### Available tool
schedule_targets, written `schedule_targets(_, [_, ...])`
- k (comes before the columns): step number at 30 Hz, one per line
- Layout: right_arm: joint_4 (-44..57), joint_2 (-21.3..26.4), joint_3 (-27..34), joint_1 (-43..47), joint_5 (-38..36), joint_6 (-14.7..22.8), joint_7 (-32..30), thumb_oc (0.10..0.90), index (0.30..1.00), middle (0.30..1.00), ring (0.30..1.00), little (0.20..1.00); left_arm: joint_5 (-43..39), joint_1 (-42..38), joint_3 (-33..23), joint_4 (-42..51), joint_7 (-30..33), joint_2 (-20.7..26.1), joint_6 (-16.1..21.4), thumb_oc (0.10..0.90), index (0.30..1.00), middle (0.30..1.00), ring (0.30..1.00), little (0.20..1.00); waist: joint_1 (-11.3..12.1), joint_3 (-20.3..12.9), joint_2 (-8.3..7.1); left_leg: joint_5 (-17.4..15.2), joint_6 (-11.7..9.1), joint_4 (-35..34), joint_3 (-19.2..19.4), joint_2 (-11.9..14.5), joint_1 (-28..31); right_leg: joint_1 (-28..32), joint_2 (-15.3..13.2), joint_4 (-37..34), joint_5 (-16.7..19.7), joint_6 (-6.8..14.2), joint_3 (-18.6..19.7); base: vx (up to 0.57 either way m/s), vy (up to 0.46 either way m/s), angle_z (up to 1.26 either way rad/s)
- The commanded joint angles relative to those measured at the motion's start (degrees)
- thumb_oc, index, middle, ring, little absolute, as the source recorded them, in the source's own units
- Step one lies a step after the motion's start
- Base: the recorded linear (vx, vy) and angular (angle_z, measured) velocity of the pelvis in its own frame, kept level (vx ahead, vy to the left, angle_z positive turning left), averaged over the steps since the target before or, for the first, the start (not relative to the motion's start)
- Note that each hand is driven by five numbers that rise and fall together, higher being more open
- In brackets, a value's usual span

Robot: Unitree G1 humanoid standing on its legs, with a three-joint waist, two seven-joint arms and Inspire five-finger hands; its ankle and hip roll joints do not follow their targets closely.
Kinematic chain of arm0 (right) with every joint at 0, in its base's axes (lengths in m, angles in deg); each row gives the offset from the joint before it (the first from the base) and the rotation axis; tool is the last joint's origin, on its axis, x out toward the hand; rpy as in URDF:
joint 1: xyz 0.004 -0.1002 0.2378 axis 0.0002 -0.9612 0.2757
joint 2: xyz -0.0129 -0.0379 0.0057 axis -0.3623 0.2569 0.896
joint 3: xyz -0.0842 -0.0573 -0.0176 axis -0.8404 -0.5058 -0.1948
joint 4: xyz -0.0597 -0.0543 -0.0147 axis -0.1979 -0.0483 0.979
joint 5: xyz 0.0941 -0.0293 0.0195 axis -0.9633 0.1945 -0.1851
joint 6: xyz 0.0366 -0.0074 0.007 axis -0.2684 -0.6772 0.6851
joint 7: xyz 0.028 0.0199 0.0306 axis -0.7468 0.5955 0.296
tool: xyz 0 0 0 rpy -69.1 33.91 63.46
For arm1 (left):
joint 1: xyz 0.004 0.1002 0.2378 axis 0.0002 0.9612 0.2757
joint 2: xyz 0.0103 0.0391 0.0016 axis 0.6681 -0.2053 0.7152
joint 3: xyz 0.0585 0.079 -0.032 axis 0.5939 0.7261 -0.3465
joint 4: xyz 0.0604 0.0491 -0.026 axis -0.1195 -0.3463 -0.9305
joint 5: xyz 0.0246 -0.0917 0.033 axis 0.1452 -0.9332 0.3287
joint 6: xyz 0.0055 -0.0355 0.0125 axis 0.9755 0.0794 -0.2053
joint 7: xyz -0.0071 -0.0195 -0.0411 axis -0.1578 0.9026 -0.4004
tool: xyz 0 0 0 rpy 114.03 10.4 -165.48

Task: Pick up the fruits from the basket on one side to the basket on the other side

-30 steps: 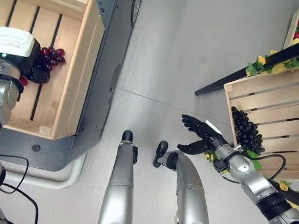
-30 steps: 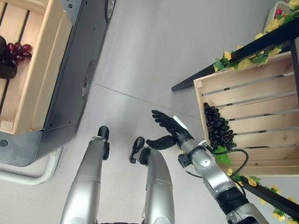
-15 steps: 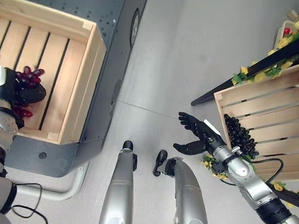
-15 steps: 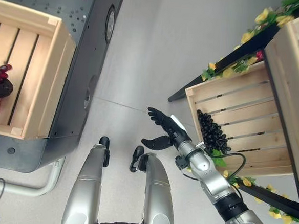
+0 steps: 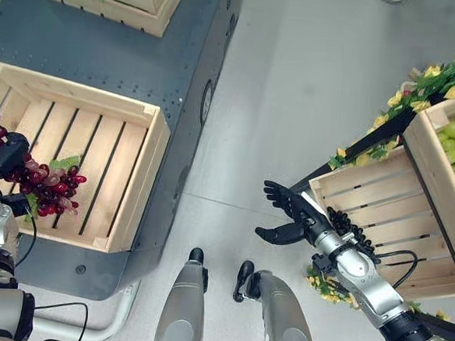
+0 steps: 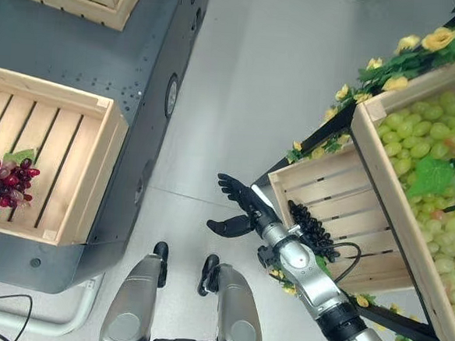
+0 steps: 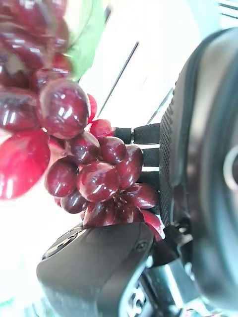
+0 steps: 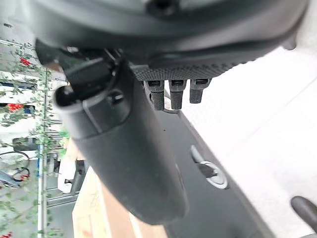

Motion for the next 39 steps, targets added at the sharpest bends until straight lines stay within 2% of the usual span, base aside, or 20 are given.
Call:
schedule_targets(1, [4.7,1.7,2.9,-1.6,1.4,3.5,-1.3,0.8,0.9,0.9,0.9,0.9,-3.1,1.5,-3.4,4.6,0.7,-0.2,9.3,0.4,0.3,0.3,0.3,0.3,-0.9,-9.7,6.3,-0.4,4.6,-6.5,1.2,-4.9,4.9,4.2,-0.2,-8.1,6.2,-0.1,0.8,0.06,-0.027,-0.03])
schedule_targets(6, [5.1,0.9,2.9,-3.4,1.0,4.1,0.8,0.8,0.9,0.9,0.9,0.9,-2.2,3.8,-4.0,7.7,-1.1,-0.5,11.7,0.4,0.3,0.3,0.3,0.3,-1.3,-13.4,7.32,1.4,4.2,-12.6,1.3,-5.2,9.5,8.8,0.4,-15.3,8.7,0.7,1.5,0.08,-0.03,-0.13])
schedule_targets(7, [5.4,0.9,2.8,-3.6,0.8,4.0,1.4,0.8,0.9,0.9,0.9,0.9,0.2,3.9,-3.4,8.5,-0.5,-0.3,12.3,0.4,0.3,0.3,0.3,0.3,-1.4,-14.3,7.53,1.7,4.1,-13.7,1.3,-5.2,10.3,9.7,0.5,-16.8,9.2,0.8,1.6,0.07,-0.036,-0.09])
schedule_targets(9, [5.7,0.4,2.5,-4.0,0.8,4.3,1.9,0.8,0.9,0.9,0.9,0.9,6.7,3.7,-1.3,10.8,0.3,0.5,14.1,0.4,0.3,0.3,0.3,0.3,-1.3,-16.1,7.8,2.5,4.1,-15.9,1.3,-5.2,11.5,10.7,0.6,-18.7,10.3,1.3,1.6,0.08,-0.076,-0.05])
schedule_targets(14, [5.1,-1.4,1.7,-4.0,-0.2,5.4,2.2,0.8,0.9,0.9,0.9,0.9,9.7,3.0,2.1,16.3,-2.4,1.2,14.8,0.4,0.3,0.3,0.3,0.3,-0.4,-19.1,8.51,4.1,4.0,-20.3,0.4,-5.2,14.0,12.9,0.7,-22.4,12.0,1.8,1.5,0.07,-0.087,-0.01])
schedule_targets(16, [4.5,-3.1,0.8,-3.0,-1.4,5.3,2.4,0.8,0.9,0.9,0.9,0.9,15.7,2.3,4.9,18.6,-2.0,1.9,15.2,0.4,0.3,0.3,0.3,0.3,0.1,-20.8,8.89,5.0,3.9,-22.6,-0.4,-5.3,15.1,14.1,1.0,-24.8,12.8,1.9,1.8,0.08,-0.108,-0.01])
schedule_targets(18, [3.7,-4.2,0.0,-1.5,-3.0,5.7,1.8,0.8,0.9,0.9,0.9,0.9,16.4,0.7,7.3,21.4,-3.2,2.6,14.3,0.4,0.3,0.3,0.3,0.3,0.6,-22.2,9.02,5.8,3.7,-24.5,-1.2,-5.4,16.0,15.1,1.2,-27.1,13.6,2.0,2.0,0.06,-0.121,-0.01])
schedule_targets(20, [2.4,-5.4,-0.9,0.3,-3.4,6.2,1.3,0.8,0.9,0.9,0.9,0.9,15.8,-1.0,9.5,23.3,-4.1,3.0,14.0,0.4,0.3,0.3,0.3,0.3,0.9,-23.2,9.14,6.2,3.6,-25.7,-1.5,-5.6,16.7,15.9,1.4,-28.9,14.4,2.0,2.3,0.04,-0.09,0.04])
schedule_targets(22, [1.6,-6.6,-1.9,2.7,-3.1,6.2,0.5,0.8,0.9,0.9,0.9,0.9,14.6,-3.3,11.6,26.6,-4.7,2.3,12.0,0.4,0.3,0.3,0.3,0.3,1.3,-24.5,9.25,6.6,3.5,-26.9,-1.9,-5.7,17.3,17.0,1.6,-31.1,15.4,2.1,2.5,0.04,-0.069,0.01])
schedule_targets(25, [1.4,-7.0,-2.3,4.5,-3.9,6.4,0.6,0.8,0.9,0.9,0.9,0.9,12.7,-4.5,12.7,28.3,-5.7,1.6,11.6,0.4,0.3,0.3,0.3,0.3,1.5,-25.1,9.23,6.8,3.4,-27.6,-2.2,-5.8,17.7,17.5,1.7,-32.3,16.0,2.1,2.6,0.01,-0.077,0.0])
schedule_targets(26, [1.0,-8.1,-2.4,7.6,-5.9,6.6,0.3,0.8,0.9,0.9,0.9,0.9,11.0,-6.3,14.1,30.1,-7.1,-0.2,9.5,0.4,0.3,0.3,0.3,0.3,1.9,-26.2,9.3,7.5,3.2,-29.1,-2.8,-5.8,18.2,18.1,2.0,-34.0,16.9,2.2,2.4,0.0,-0.087,0.01])
schedule_targets(29, [-0.9,-10.4,-2.5,11.3,-7.1,6.4,-0.6,0.8,0.9,0.9,0.9,0.9,9.6,-9.0,16.0,30.6,-8.8,-3.1,8.3,0.4,0.3,0.3,0.3,0.3,2.2,-27.3,9.36,8.8,2.9,-31.7,-3.9,-5.9,19.0,19.0,2.2,-36.3,18.0,2.2,2.1,-0.01,-0.092,0.03])
schedule_targets(32, [-1.6,-11.3,-2.7,13.7,-7.0,5.5,-1.2,0.8,0.9,0.9,0.9,0.9,5.3,-11.7,17.7,31.1,-9.8,-5.4,7.6,0.4,0.3,0.3,0.3,0.3,2.3,-28.6,9.38,9.3,3.0,-32.4,-4.9,-6.2,18.7,19.0,2.2,-36.8,18.3,2.4,1.8,-0.03,-0.074,0.05])
schedule_targets(39, [-3.7,-13.2,-3.0,19.4,-8.9,3.9,-2.5,0.8,0.9,0.9,0.9,0.9,3.4,-14.0,20.5,33.1,-11.6,-12.4,6.5,0.4,0.3,0.3,0.3,0.3,2.5,-30.0,8.93,9.5,2.9,-32.4,-6.5,-6.5,18.2,19.2,2.3,-37.2,18.4,2.1,1.0,-0.03,-0.043,0.11])
